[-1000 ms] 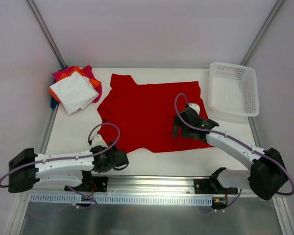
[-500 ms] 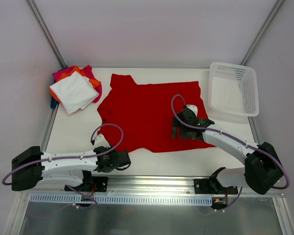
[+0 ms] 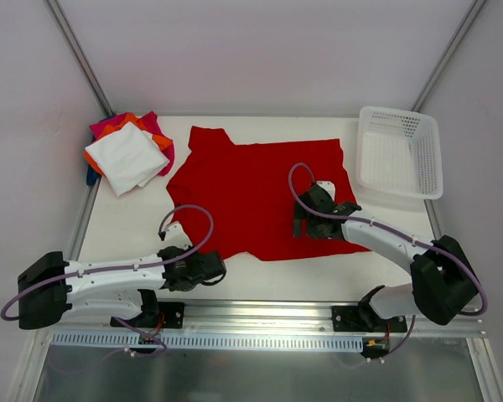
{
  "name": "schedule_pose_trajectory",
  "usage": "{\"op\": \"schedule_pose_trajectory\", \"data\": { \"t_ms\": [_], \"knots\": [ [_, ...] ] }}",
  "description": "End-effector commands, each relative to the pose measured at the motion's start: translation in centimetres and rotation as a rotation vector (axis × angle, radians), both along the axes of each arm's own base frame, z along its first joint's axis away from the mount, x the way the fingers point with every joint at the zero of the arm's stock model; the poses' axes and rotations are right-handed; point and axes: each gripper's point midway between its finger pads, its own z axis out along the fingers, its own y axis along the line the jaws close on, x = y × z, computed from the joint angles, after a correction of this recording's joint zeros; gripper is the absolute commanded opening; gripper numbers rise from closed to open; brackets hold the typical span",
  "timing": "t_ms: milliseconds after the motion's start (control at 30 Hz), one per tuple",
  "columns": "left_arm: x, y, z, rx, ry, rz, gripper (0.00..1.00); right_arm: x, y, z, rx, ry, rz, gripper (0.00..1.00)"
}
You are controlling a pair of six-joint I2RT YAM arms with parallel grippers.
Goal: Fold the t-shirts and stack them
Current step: Fold the tshirt
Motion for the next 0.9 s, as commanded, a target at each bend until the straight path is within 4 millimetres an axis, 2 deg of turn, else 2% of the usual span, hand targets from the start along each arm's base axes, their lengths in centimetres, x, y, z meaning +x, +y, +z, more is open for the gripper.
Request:
{"op": "schedule_pose_trajectory", "data": {
  "t_ms": [0, 133, 267, 333, 433, 500, 533, 633, 667, 700, 867],
  "knots": [
    [2.0, -1.0, 3.5, -0.019, -0.097, -0.042, 0.00, 1.1, 0.9, 1.0, 0.017, -0.034, -0.004, 0.99],
    [3.2, -1.7, 6.5, -0.064, -0.128, -0.064, 0.00, 1.3, 1.1, 0.7, 0.011, -0.026, -0.004, 1.00],
    [4.3, -1.6, 8.7, -0.087, -0.178, -0.056, 0.00, 1.6, 1.3, 0.5, 0.007, -0.025, -0.003, 0.99],
    [4.9, -1.3, 9.1, -0.064, -0.184, -0.057, 0.00, 1.7, 1.4, 0.2, 0.003, -0.016, 0.000, 0.99],
    [6.8, -0.4, 9.8, -0.044, -0.186, -0.004, 0.00, 2.0, 1.7, 0.0, -0.004, -0.009, 0.004, 0.99],
    [7.6, -0.6, 9.6, -0.029, -0.173, -0.052, 0.00, 2.3, 1.8, -0.1, -0.010, -0.008, 0.009, 0.99],
    [8.8, -1.5, 9.9, -0.071, -0.208, -0.061, 0.00, 2.3, 1.8, -0.4, -0.018, 0.003, 0.011, 0.99],
    [11.7, -2.4, 9.8, -0.109, -0.221, -0.110, 0.00, 2.5, 1.9, -0.7, -0.030, 0.007, 0.016, 0.99],
    [12.9, -1.7, 9.8, -0.105, -0.220, -0.090, 0.00, 2.7, 2.0, -0.6, -0.032, 0.005, 0.016, 0.99],
    [13.5, -2.0, 9.4, -0.098, -0.199, -0.130, 0.00, 2.8, 2.1, -0.6, -0.033, 0.005, 0.020, 1.00],
    [19.1, -3.5, 8.7, -0.067, -0.180, -0.176, 0.00, 3.1, 2.4, -1.2, -0.048, 0.024, 0.029, 0.99]
  ]
}}
